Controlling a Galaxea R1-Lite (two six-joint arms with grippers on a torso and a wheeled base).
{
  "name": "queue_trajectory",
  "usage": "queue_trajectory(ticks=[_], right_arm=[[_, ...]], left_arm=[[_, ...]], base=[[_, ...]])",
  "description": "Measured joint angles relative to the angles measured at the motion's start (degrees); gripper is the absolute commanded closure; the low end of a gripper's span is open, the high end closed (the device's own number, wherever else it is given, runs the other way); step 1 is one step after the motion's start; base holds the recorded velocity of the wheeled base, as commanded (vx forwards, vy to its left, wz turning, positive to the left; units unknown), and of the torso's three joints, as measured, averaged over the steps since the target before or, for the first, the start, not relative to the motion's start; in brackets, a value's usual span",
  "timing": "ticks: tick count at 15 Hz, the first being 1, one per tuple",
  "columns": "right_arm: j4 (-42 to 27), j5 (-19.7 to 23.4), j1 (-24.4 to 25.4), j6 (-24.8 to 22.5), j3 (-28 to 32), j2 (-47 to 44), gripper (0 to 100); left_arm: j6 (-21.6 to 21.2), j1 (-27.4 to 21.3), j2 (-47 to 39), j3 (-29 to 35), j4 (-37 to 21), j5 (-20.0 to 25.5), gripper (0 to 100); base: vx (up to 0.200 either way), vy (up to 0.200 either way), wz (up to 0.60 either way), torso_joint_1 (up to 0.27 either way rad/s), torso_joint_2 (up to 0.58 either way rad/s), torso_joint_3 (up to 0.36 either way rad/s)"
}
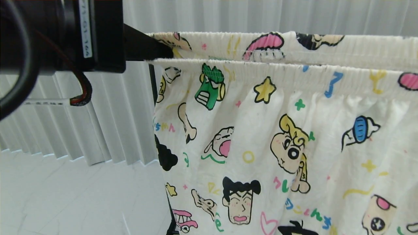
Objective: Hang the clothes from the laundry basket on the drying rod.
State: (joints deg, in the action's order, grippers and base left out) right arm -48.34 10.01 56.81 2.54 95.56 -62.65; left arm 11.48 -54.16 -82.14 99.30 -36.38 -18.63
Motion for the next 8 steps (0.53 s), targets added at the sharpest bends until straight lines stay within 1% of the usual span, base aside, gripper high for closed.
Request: queue_trajectory(ticks=[1,2,5,6,7,8], right_arm=[[-0.11,0.13,2.76,0.80,0.00,0.11,100],[-0.13,0.17,4.19,1.10,-0.06,0.16,100],[-0.27,-0.38,5.45,1.16,-0.39,0.33,100],[-0.27,-1.74,5.42,1.16,-0.55,0.35,100],[-0.07,-4.92,4.83,1.07,-0.96,0.27,100],[0.28,-9.33,4.00,0.83,-1.57,-0.02,100]], left_arm=[[0.00,0.00,-0.11,-0.09,0.01,0.00,100],[0.00,0.00,-0.20,-0.24,0.01,0.00,100],[0.23,-0.05,0.15,-1.21,0.06,0.13,100],[0.59,-0.05,0.45,-1.54,-0.05,0.16,100],[0.96,-0.07,0.85,-2.17,-0.66,0.18,100],[1.68,-0.05,1.35,-2.84,-2.49,0.21,100]], base=[[0.000,0.000,0.00,0.000,0.00,0.000],[0.000,0.000,0.00,0.000,0.00,0.000],[0.000,0.000,0.00,0.000,0.00,0.000],[0.000,0.000,0.00,0.000,0.00,0.000],[0.000,0.000,0.00,0.000,0.00,0.000],[0.000,0.000,0.00,0.000,0.00,0.000]])
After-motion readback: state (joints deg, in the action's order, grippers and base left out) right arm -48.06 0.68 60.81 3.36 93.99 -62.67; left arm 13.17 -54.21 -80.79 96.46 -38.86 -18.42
